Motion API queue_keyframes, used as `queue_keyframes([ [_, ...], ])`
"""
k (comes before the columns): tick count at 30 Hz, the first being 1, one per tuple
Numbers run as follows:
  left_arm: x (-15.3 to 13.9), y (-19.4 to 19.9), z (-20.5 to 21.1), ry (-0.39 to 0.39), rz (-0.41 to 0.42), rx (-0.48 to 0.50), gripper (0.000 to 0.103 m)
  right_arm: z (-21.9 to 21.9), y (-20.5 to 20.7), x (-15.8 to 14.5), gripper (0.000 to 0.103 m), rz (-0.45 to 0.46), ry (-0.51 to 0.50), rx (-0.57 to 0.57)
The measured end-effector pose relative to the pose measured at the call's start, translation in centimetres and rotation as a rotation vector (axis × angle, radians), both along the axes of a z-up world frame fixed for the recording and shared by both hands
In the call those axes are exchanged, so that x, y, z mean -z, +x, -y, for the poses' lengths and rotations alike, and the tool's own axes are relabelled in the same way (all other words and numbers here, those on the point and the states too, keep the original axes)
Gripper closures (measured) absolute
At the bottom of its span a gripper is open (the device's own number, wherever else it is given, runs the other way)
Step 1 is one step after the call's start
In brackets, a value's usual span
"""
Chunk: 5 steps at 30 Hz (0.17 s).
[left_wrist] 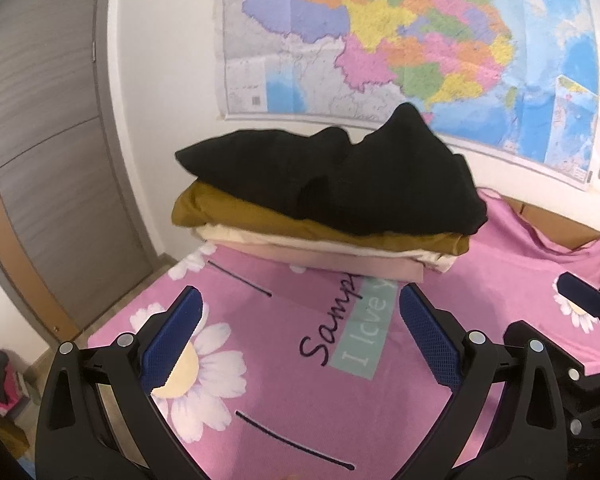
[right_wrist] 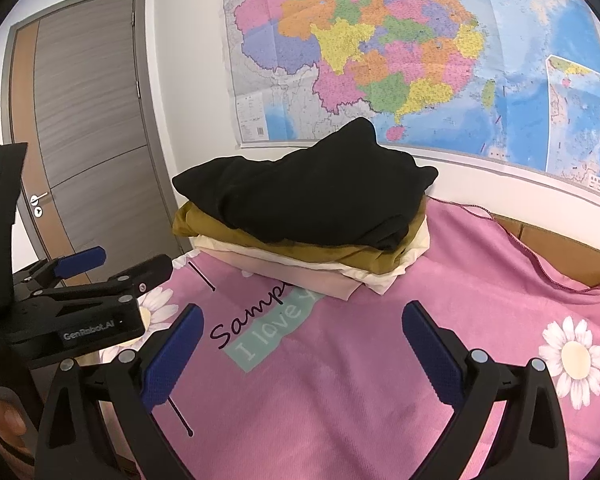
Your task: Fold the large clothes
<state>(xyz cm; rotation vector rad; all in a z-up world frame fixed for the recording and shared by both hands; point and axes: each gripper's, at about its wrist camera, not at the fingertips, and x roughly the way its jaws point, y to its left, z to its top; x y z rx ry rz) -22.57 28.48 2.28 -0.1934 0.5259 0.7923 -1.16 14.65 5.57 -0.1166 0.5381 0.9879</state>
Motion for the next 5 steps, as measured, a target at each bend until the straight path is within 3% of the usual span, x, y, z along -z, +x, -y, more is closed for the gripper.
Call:
queue_keyframes([
  [5, 0.51, -0.05, 0.03, -0.028, 0.003, 0.011, 0.006, 0.17, -0.23, 0.27, 0.006, -0.002, -0.003, 0.008],
])
